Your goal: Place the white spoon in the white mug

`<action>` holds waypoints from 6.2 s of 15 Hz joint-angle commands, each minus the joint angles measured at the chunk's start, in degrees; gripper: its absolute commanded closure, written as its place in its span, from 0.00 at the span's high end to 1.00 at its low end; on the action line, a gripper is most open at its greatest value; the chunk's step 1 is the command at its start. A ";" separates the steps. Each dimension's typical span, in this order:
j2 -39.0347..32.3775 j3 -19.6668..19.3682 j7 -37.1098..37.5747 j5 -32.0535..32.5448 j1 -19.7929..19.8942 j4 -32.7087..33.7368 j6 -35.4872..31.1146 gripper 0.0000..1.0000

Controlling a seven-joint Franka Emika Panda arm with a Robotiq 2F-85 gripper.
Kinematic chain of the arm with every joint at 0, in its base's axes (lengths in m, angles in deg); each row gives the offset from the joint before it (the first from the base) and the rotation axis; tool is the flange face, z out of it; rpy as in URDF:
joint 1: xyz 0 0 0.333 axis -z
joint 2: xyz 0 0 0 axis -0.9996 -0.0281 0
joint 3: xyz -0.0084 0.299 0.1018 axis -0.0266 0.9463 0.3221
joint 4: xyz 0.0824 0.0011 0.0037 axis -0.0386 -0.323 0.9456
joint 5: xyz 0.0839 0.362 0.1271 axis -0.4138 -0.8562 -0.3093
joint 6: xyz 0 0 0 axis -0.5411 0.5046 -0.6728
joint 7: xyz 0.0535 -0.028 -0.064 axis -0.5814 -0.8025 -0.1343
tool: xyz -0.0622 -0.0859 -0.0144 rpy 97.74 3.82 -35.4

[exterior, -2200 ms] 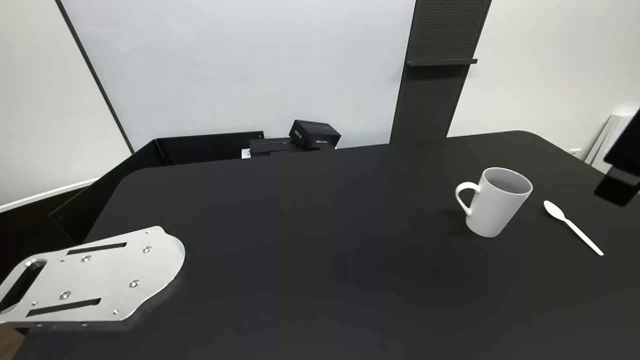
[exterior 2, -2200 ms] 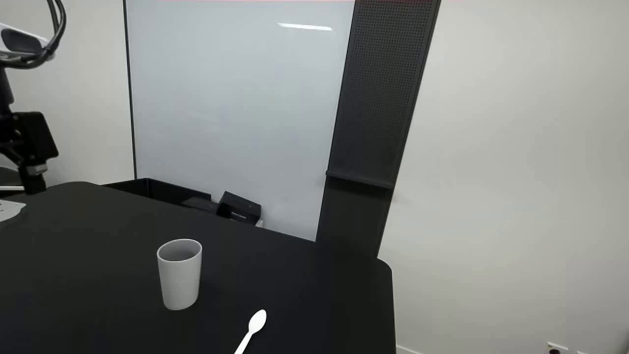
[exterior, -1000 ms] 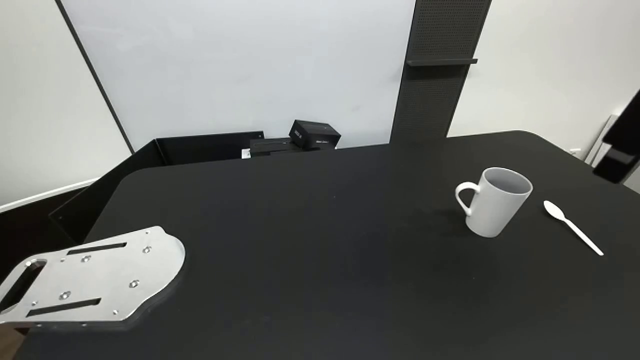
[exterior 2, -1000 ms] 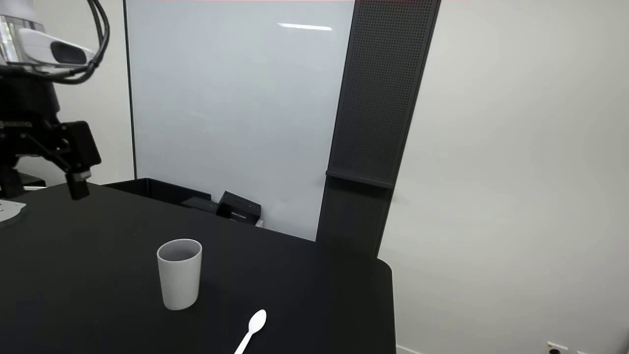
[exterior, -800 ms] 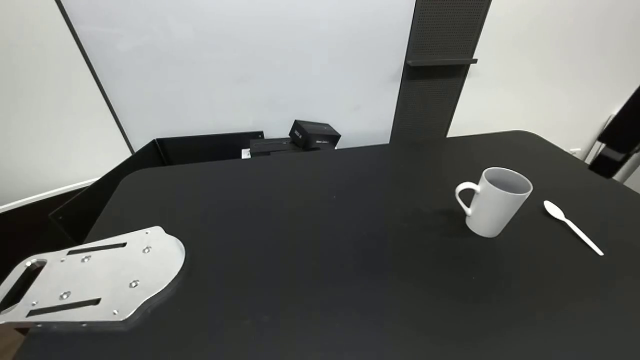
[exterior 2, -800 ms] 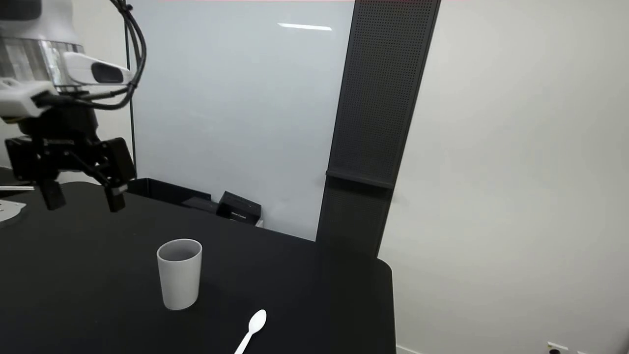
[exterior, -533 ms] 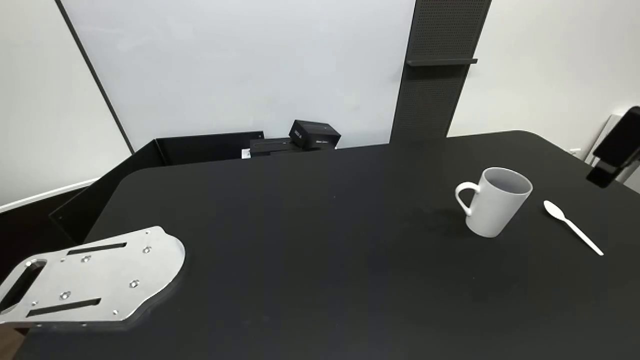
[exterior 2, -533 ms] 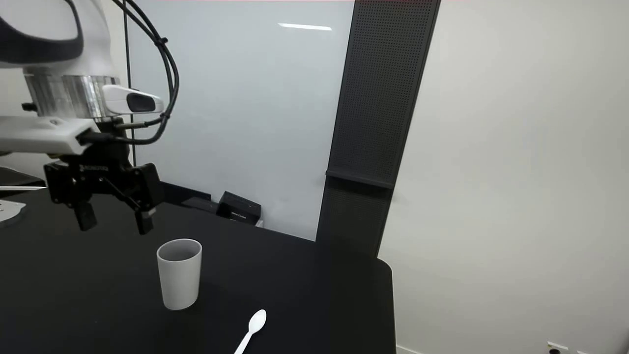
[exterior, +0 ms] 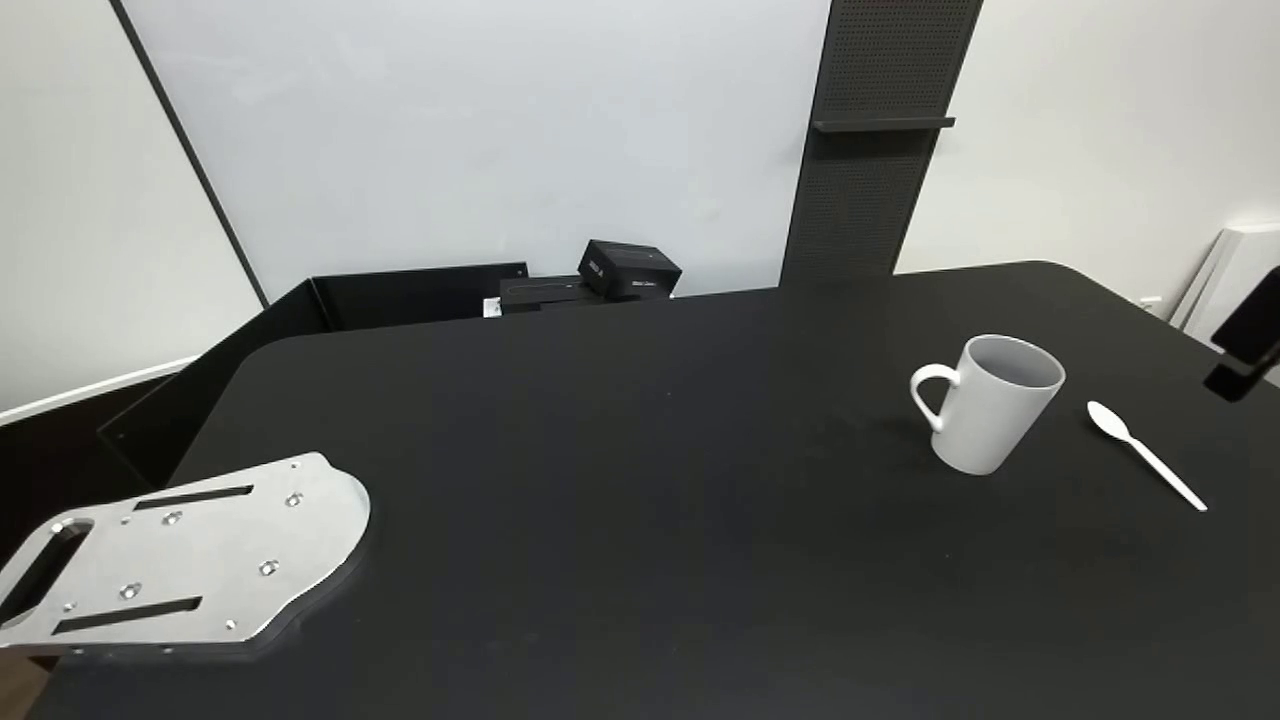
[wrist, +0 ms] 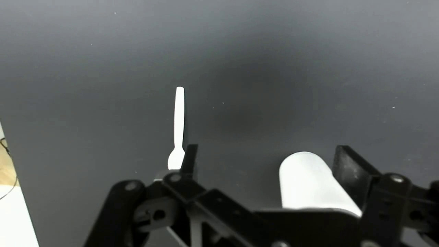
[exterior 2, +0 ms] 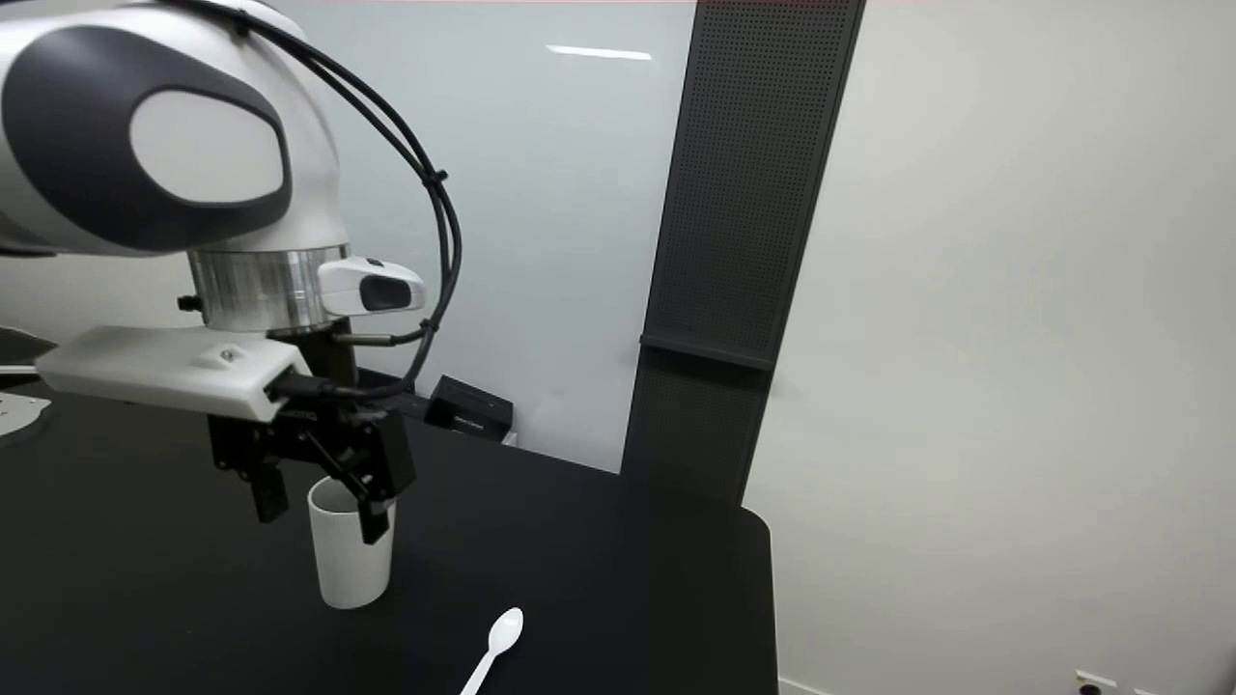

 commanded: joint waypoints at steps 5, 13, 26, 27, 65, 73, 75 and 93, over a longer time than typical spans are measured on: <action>-6.61 -4.07 -7.38 -2.07 1.87 0.58 -7.31 1.00; -7.63 -5.51 -14.82 -7.72 3.12 0.45 -7.63 1.00; -8.11 -5.86 -16.26 -9.25 3.85 1.20 -7.24 1.00; -9.23 -5.93 -16.37 -8.73 3.89 2.37 -7.33 1.00; -38.85 2.65 -23.48 -13.50 14.59 24.63 -16.54 1.00; -40.56 5.04 -23.85 -13.09 15.80 24.36 -18.59 1.00; -40.83 5.36 -23.96 -13.06 15.93 24.42 -18.63 1.00; -41.20 -0.93 -18.88 -11.42 11.74 25.14 -17.78 0.12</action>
